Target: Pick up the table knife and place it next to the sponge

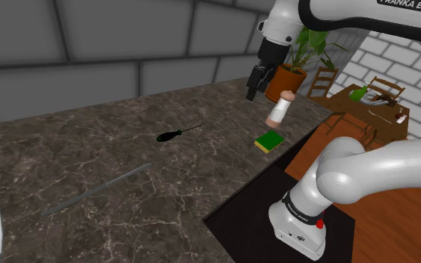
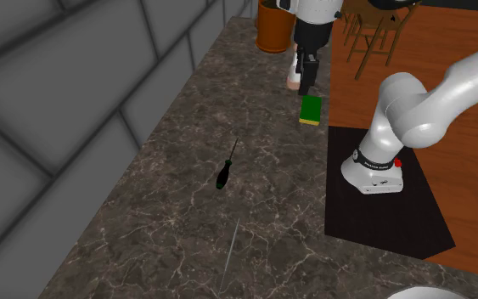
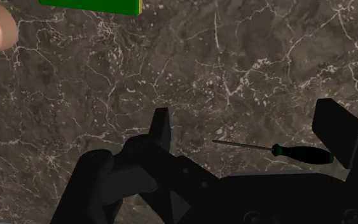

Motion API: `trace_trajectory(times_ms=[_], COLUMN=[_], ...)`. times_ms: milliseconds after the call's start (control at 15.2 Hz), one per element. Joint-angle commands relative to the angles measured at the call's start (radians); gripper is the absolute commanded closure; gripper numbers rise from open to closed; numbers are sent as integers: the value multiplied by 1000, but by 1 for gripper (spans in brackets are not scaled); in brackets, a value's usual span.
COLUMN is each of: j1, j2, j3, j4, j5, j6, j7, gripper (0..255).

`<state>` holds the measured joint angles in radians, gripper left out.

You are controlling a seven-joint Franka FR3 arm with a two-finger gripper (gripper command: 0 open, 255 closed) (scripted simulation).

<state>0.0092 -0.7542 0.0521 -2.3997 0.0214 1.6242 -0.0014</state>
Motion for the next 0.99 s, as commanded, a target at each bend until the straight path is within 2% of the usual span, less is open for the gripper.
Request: trace_trajectory(times_ms=[0,462,924], j1=[0,87,162], j2=[0,238,461], j3=[0,39,94], j4=[0,84,197], j5=[0,6,0], j6=[0,150,256], j7=[0,-137,-263], gripper=[0,0,0])
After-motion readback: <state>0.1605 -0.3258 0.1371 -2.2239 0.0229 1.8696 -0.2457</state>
